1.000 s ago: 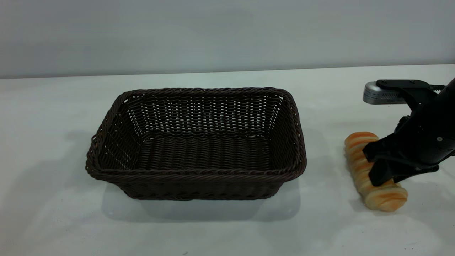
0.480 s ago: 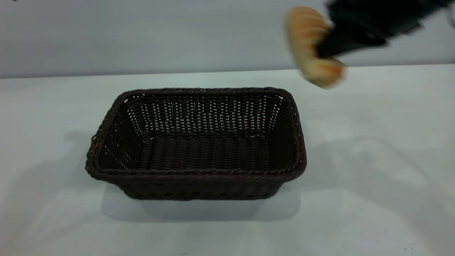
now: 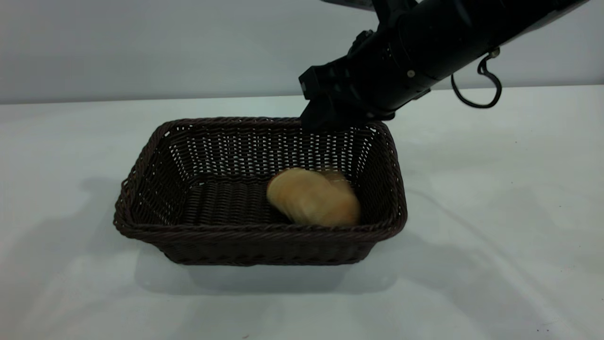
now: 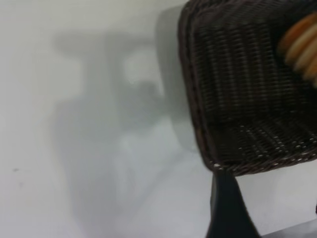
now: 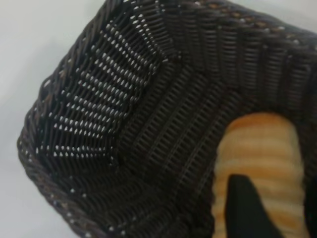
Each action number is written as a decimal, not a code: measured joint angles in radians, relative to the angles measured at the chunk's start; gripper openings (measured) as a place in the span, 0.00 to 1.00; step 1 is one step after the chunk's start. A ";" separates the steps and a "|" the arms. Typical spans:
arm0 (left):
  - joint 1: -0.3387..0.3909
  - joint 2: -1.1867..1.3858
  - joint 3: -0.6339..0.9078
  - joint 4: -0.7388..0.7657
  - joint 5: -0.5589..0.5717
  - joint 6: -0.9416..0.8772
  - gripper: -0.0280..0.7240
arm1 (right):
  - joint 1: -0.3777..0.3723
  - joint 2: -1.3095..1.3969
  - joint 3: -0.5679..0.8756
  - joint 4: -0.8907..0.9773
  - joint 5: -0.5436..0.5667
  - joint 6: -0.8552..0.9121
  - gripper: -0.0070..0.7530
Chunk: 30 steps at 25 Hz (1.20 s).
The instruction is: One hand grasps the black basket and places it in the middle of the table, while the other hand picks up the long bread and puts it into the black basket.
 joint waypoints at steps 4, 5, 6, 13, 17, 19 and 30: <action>0.000 -0.104 0.000 0.079 0.012 -0.013 0.69 | -0.013 -0.036 -0.002 -0.102 0.012 0.059 0.57; 0.000 -0.129 0.000 0.093 0.013 -0.017 0.69 | -0.022 -0.049 -0.004 -0.161 0.035 0.123 0.57; 0.000 -0.159 0.000 0.113 0.012 -0.021 0.69 | -0.036 -0.066 -0.006 -0.253 0.065 0.210 0.57; 0.000 -0.384 0.080 0.167 0.012 -0.026 0.68 | -0.161 -0.201 -0.007 -1.120 0.396 1.023 0.50; 0.000 -0.519 0.234 0.167 0.012 -0.028 0.68 | -0.179 -0.308 -0.007 -1.482 0.593 1.296 0.50; 0.000 -0.590 0.330 0.168 0.012 -0.036 0.68 | -0.179 -0.362 -0.007 -1.577 0.684 1.357 0.50; 0.000 -0.983 0.758 0.168 -0.055 -0.087 0.68 | -0.179 -0.883 0.250 -1.592 0.801 1.405 0.50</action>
